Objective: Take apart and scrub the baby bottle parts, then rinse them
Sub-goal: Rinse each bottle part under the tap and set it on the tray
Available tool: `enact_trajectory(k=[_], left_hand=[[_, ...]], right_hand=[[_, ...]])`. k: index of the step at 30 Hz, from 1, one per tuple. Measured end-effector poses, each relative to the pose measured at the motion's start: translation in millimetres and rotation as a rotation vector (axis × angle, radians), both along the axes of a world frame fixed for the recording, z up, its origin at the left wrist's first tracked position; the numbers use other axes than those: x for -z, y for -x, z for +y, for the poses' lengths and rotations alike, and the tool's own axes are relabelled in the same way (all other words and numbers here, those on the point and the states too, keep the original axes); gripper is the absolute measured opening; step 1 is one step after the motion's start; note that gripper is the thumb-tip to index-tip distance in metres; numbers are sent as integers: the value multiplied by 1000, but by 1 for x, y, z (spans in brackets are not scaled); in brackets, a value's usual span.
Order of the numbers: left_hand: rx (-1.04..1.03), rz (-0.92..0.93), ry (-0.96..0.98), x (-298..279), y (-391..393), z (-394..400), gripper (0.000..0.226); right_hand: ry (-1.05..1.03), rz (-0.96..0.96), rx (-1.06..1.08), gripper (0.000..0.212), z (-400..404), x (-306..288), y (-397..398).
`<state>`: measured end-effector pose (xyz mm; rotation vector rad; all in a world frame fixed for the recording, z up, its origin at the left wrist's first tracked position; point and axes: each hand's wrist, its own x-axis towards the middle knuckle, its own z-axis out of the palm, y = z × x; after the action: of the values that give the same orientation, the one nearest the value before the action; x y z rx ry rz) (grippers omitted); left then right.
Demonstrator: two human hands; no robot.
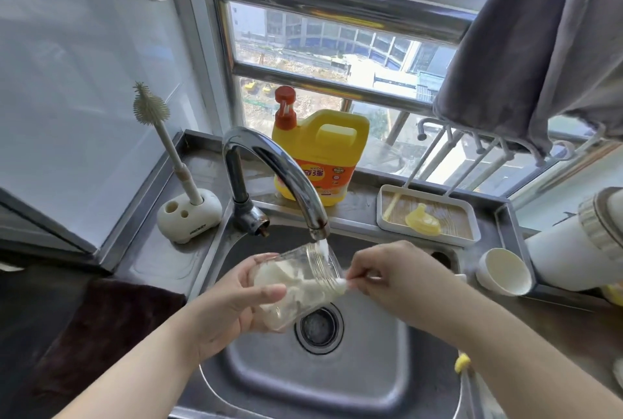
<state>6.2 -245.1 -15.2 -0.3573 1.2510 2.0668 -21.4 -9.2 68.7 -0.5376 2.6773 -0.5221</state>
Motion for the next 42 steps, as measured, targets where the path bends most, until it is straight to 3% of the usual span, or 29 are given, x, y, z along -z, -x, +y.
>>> enact_trajectory(k=[8,9,11,16,20,25,27,32,35,38,42], left_hand=[[-130,-20,-130,-4,-3,9,98],[-123,-56,-165,-7,-3,7,89],[-70,-147,-175,-14,1,7,51],[198,-302,-3,-13,7,2,71],[122,-126,-33,-5,3,-4,77],[-9,-93,-87,3,0,2,88],[-31,-81,-89,3,0,-1,95],[-34,-63,-58,5,0,-5,93],[-40,-61,-30,3,1,-4,95],[-26,-43,-16,3,-1,-7,89],[-16,-9,14,-2,1,8,85]], right_hand=[[113,19,97,9,-1,11,-5],[117,11,109,9,1,11,-6],[117,-3,121,9,6,11,-7],[70,44,50,10,3,9,-13],[-47,-103,15,10,14,-1,-7],[-167,233,-13,16,6,-5,5],[-202,236,-120,18,0,-2,-1],[-238,308,8,19,18,-14,7],[-262,237,-56,15,8,-1,0],[-246,92,41,15,25,-8,5],[-225,65,-2,14,7,-2,3]])
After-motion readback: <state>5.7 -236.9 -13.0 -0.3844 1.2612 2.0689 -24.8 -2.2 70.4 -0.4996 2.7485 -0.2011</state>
